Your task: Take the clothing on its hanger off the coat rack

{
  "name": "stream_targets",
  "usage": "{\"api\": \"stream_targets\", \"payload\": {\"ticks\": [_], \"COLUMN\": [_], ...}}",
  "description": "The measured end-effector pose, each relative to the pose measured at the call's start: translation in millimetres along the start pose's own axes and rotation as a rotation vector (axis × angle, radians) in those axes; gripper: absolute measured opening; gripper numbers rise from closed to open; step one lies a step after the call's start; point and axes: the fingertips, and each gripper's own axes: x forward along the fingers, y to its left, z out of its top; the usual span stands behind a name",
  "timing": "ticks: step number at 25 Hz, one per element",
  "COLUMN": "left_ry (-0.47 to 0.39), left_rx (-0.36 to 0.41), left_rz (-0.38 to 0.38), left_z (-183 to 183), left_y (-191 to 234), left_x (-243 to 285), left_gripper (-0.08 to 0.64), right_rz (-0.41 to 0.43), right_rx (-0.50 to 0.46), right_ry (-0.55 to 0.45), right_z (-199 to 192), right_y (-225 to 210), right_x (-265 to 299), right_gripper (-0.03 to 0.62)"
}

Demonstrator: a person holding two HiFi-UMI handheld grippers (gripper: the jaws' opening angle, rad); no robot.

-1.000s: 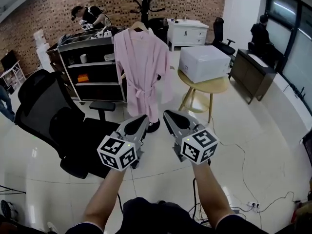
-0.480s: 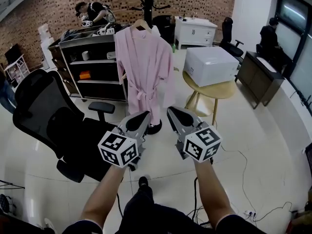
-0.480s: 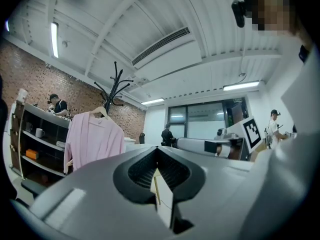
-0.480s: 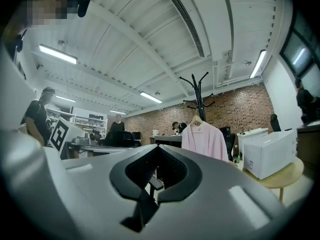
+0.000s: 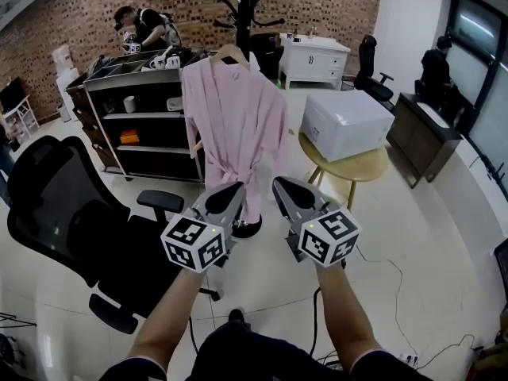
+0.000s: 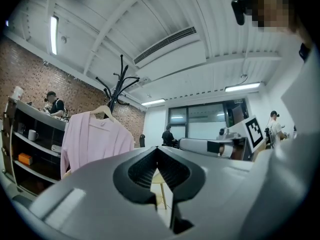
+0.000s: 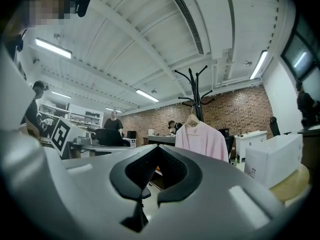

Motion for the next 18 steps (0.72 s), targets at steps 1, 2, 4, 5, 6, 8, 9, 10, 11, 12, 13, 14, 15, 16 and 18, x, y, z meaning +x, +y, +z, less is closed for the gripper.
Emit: {"api": "stream_targets", "payload": {"ticks": [1,2,4,5,6,8,9,10,11,12,13,14,15,16,18], "left_ry": [0.000,0.001,0.003,0.004,0.005,0.009,0.010,0.010,0.010,0.010,0.010,0.010,0.011,0.013,0.016], "left_rx": [0.000,0.001,0.009,0.013,0.015,0.015,0.014,0.014,0.013,0.011,0.008,0.006,0.004,0.004,0.008], "left_rz": [-0.005,-0.010,-0.019,-0.021,-0.020,-0.018,-0.016,-0.013,-0.009,-0.003,0.002,0.008,0.014,0.020,0.038], "left_z": [1.7,3.4,6.9,8.3,9.0,9.0,8.8,8.8,8.8,8.7,8.4,7.8,7.0,6.3,5.4], "left_y": [8.5,16.0,30.8,38.5,46.0,59.7,65.9,71.9,77.8,83.5,88.8,93.7,98.5,103.3,113.6], "left_x": [4.9,9.5,18.0,22.1,25.9,32.9,36.0,39.1,42.3,45.6,49.2,53.0,57.1,61.3,70.6], "left_gripper": [0.012,0.012,0.012,0.012,0.012,0.012,0.012,0.012,0.012,0.012,0.012,0.012,0.012,0.012,0.012], "right_rz": [-0.006,-0.012,-0.021,-0.024,-0.026,-0.029,-0.030,-0.029,-0.027,-0.024,-0.021,-0.016,-0.012,-0.005,0.012], "right_rx": [0.000,-0.001,-0.002,-0.002,-0.001,0.000,0.000,0.001,0.001,0.001,0.001,0.001,0.003,0.005,0.012], "right_ry": [-0.001,-0.002,-0.009,-0.012,-0.013,-0.009,-0.007,-0.005,-0.003,0.000,0.003,0.007,0.010,0.012,0.012], "right_z": [0.9,2.1,5.5,6.8,7.1,5.6,4.6,3.9,3.4,2.8,2.0,1.0,-0.1,-1.0,-2.3], "right_y": [-4.7,-9.0,-16.6,-20.0,-23.2,-29.4,-32.3,-35.2,-37.9,-40.9,-44.2,-48.1,-52.5,-57.0,-66.1], "right_x": [8.5,16.4,31.3,38.3,44.7,56.0,61.3,66.4,71.3,76.0,80.7,85.4,90.3,95.6,106.7], "right_gripper": [0.002,0.002,0.002,0.002,0.002,0.002,0.002,0.002,0.002,0.002,0.002,0.002,0.002,0.002,0.002]}}
